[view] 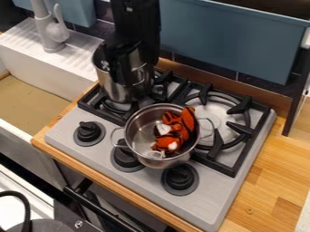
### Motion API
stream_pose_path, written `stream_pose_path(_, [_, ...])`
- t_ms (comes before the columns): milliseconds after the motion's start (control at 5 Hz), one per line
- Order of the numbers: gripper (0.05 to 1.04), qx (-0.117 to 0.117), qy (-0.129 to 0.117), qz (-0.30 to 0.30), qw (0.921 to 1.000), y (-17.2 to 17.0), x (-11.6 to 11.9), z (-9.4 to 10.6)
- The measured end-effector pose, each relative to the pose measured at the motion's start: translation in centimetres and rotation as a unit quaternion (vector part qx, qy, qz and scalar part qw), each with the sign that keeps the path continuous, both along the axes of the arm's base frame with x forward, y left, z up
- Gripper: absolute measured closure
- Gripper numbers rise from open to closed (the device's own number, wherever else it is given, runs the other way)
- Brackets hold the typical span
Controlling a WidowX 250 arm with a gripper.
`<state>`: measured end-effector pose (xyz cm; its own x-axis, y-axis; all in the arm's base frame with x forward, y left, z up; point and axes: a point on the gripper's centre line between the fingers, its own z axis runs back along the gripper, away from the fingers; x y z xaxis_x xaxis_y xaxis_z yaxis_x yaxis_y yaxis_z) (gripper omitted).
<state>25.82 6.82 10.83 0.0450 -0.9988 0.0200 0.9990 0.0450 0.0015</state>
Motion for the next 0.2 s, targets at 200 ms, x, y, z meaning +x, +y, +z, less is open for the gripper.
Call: stream_pose_path(200, [0.085, -0.005, -0.002, 0.001, 1.0000, -0.06, 0.31, 0.12])
